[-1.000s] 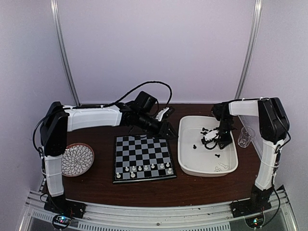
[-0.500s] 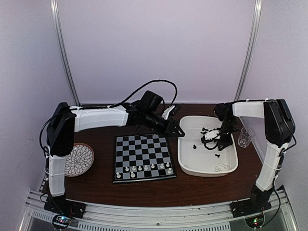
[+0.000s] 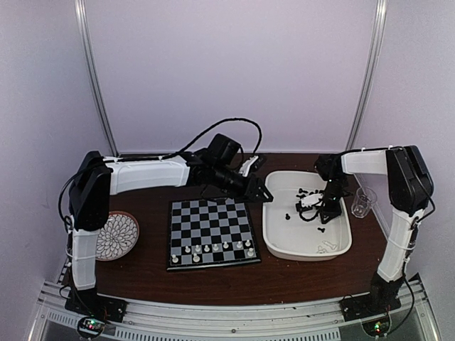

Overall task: Set up the chess pieces on the board
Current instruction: Pick up the pawn from the storage box.

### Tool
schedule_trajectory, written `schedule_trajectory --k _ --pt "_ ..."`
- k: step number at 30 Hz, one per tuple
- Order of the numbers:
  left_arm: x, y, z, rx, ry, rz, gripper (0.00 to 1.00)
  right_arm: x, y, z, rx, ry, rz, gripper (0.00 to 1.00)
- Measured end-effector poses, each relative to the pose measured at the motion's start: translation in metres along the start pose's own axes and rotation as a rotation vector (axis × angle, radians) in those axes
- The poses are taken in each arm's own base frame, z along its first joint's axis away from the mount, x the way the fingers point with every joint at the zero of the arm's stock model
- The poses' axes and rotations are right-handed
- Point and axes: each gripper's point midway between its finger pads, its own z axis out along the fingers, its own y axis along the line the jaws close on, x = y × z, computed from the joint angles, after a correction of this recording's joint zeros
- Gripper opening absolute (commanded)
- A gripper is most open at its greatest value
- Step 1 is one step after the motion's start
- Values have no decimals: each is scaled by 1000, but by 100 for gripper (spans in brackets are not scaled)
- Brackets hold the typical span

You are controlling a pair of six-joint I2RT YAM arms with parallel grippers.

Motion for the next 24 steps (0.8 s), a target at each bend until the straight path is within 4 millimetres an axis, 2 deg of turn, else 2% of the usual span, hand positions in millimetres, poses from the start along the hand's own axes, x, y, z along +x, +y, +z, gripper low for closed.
schedule_trajectory --k 8,11,14,17,20,24 --pt "-1 0 0 1 -1 1 34 0 0 -1 2 0 18 16" --pt "-1 -1 0 3 -3 2 33 -5 3 -10 0 -37 29 16" --pt "-3 -3 0 12 -10 -6 33 -19 4 -37 13 -120 45 15" --pt "-7 -6 1 30 -23 -16 33 -41 4 -77 61 -241 48 15" --pt "-10 -11 6 63 -33 -24 33 -66 14 -114 91 -357 32 15" --pt "-12 -19 16 127 -38 -35 33 -95 34 -139 61 -467 7 16"
